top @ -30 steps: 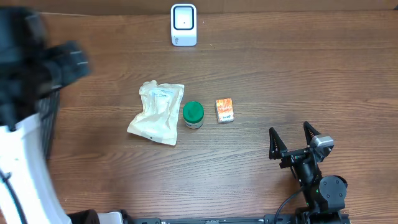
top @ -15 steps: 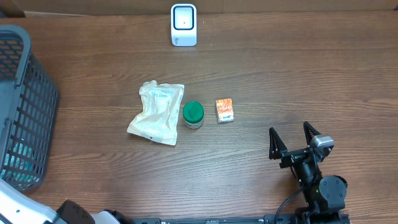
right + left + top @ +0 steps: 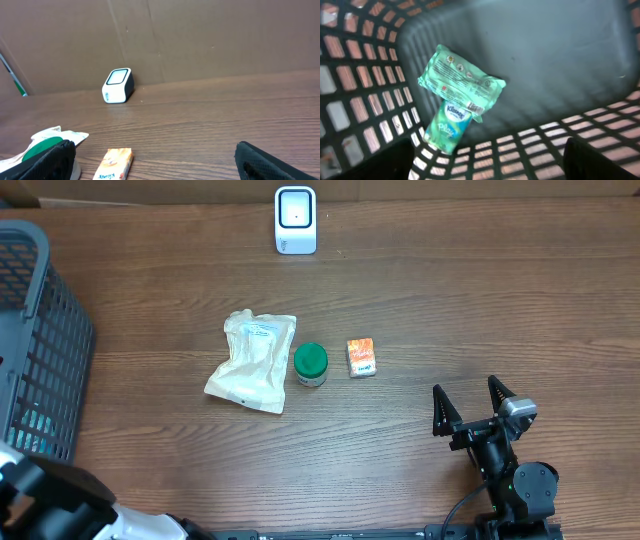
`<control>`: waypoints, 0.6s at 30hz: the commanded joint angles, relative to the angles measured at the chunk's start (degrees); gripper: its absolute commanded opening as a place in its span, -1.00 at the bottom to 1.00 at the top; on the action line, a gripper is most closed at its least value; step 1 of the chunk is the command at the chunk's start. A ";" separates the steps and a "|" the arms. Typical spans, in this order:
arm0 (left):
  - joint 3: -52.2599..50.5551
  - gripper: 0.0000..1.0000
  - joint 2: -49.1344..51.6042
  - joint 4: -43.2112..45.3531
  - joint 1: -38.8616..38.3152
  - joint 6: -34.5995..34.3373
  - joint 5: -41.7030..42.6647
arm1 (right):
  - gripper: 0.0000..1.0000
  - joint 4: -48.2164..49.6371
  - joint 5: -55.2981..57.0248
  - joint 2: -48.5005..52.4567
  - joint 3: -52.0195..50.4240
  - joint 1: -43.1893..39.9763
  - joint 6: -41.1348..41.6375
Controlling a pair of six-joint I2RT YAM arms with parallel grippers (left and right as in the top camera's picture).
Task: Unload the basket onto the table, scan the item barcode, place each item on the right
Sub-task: 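Move the left gripper back down into the grey basket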
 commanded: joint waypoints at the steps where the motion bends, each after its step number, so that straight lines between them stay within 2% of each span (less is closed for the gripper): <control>1: -0.35 0.58 5.51 -0.52 0.26 8.66 -1.79 | 1.00 0.24 0.55 -0.50 -0.59 0.09 -0.15; 7: -0.37 0.34 13.86 -3.82 0.33 9.25 -3.87 | 1.00 0.24 0.55 -0.50 -0.59 0.09 -0.15; 11: -2.19 0.35 15.93 -3.48 0.92 6.86 -6.36 | 1.00 0.24 0.55 -0.50 -0.59 0.09 -0.15; 18: -9.68 0.39 15.98 3.43 2.49 6.69 -6.29 | 1.00 0.26 0.55 -0.50 -0.59 0.09 -0.15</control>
